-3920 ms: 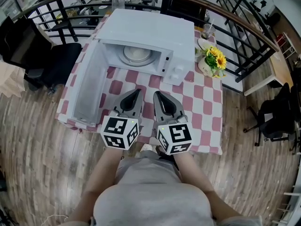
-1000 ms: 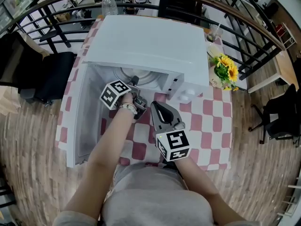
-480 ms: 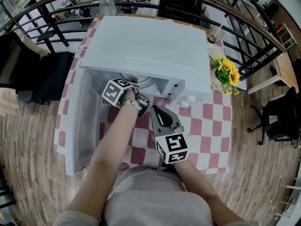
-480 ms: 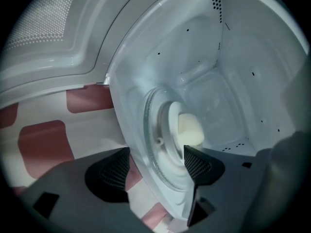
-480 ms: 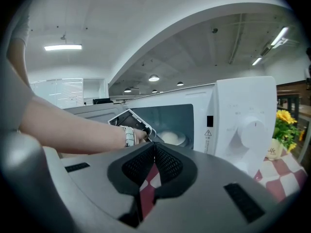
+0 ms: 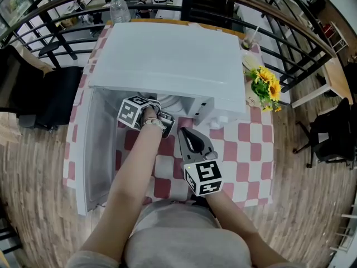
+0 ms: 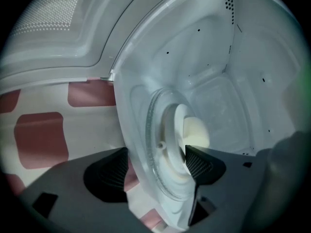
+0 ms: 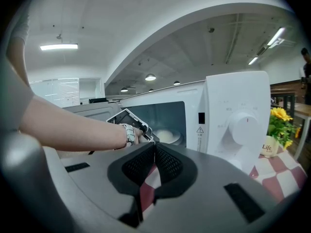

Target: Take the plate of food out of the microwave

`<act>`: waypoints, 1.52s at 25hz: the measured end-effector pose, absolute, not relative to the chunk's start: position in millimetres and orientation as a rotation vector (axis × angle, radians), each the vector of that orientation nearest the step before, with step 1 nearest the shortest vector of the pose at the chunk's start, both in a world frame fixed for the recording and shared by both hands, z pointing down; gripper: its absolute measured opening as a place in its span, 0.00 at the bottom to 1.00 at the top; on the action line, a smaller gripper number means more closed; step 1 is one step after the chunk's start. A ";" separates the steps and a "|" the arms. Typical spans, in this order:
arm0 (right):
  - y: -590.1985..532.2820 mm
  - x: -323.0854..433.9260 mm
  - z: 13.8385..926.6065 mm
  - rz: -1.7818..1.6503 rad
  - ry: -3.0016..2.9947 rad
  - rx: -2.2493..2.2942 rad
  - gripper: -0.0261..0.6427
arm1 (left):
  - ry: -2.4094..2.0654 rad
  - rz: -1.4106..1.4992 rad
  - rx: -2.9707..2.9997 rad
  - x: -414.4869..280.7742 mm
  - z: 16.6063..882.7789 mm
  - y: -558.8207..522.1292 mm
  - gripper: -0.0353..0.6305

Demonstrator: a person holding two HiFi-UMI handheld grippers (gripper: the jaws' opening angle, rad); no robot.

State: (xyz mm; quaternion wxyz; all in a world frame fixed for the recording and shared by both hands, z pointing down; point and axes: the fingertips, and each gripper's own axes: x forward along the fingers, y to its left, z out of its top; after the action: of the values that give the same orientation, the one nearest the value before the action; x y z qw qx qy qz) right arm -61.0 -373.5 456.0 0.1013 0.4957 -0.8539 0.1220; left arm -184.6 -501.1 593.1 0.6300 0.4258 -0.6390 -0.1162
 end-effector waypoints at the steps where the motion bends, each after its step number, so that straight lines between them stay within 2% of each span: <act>1: -374.0 -60.0 456.3 0.361 -2.521 1.468 0.08 | -1.461 -0.270 0.976 -184.4 593.3 -501.0 0.59; 8: -374.8 -58.5 455.9 0.366 -2.522 1.475 0.08 | -1.453 -0.284 0.974 -186.1 594.0 -497.7 0.58; 13: -373.3 -56.1 453.1 0.364 -2.527 1.482 0.08 | -1.448 -0.289 0.988 -185.3 590.6 -491.0 0.53; 22: -365.1 -52.4 448.3 0.353 -2.534 1.490 0.08 | -1.461 -0.251 1.060 -185.2 580.5 -478.4 0.36; 29: -360.2 -53.0 443.8 0.340 -2.547 1.484 0.08 | -1.433 -0.260 1.077 -181.6 577.4 -471.8 0.30; 38: -359.9 -53.3 440.6 0.335 -2.555 1.485 0.08 | -1.319 -0.389 1.071 -177.6 571.9 -468.2 0.17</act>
State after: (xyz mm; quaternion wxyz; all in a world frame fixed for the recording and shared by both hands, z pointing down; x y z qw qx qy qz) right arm -53.3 -359.9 440.6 0.0836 0.4974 -0.8562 0.1123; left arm -177.6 -468.2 571.9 0.6435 0.4704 -0.5791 -0.1708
